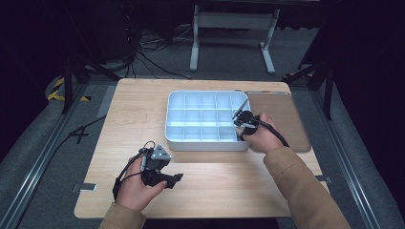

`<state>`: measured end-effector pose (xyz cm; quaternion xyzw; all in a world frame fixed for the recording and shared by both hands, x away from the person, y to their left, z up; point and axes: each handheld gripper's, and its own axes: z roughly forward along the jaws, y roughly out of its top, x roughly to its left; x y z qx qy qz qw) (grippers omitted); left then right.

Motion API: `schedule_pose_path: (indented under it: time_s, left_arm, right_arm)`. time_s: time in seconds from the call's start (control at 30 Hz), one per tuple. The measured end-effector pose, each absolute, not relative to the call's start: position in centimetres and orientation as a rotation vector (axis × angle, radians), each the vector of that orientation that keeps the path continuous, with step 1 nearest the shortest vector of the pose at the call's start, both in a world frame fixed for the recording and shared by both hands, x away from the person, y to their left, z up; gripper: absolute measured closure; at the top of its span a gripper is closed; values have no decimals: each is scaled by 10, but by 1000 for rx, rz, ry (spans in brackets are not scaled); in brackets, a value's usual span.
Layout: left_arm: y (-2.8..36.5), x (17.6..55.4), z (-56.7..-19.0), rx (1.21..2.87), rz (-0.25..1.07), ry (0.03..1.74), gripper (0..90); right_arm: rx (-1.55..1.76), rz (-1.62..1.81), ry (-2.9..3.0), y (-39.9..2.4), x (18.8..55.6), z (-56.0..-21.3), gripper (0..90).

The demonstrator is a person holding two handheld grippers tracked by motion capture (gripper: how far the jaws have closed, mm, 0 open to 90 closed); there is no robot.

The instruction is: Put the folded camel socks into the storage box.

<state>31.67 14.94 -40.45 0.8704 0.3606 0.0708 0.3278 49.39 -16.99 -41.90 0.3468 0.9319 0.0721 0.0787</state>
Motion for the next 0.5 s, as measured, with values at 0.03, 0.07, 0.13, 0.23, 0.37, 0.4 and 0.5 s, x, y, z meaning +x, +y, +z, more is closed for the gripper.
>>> schedule_pose_path:
  time_s: [0.03,0.07,0.13,0.23,0.37,0.4,0.5]
  left_arm:
    - [149,317,-404,2276,188,944,312]
    - [149,318,-404,2281,189,941,312]
    - [149,318,-404,2284,187,939,312]
    - [148,320,-404,2289,184,928,312]
    - [146,320,-404,2289,177,931,312]
    - [146,320,-404,2288,168,931,311]
    - [145,321,-405,2288,173,925,311]
  right_arm:
    - [1044,212,2787,-170,493,-418,748]
    - [1040,218,2791,-170,493,-417,733]
    - [1042,231,2795,-170,492,-415,697]
    - [1057,248,2791,-170,489,-406,623]
    - [1056,285,2780,-175,487,-396,614]
    - [1069,338,2771,-179,484,-389,606]
    - [1073,367,2759,-182,482,-385,606]
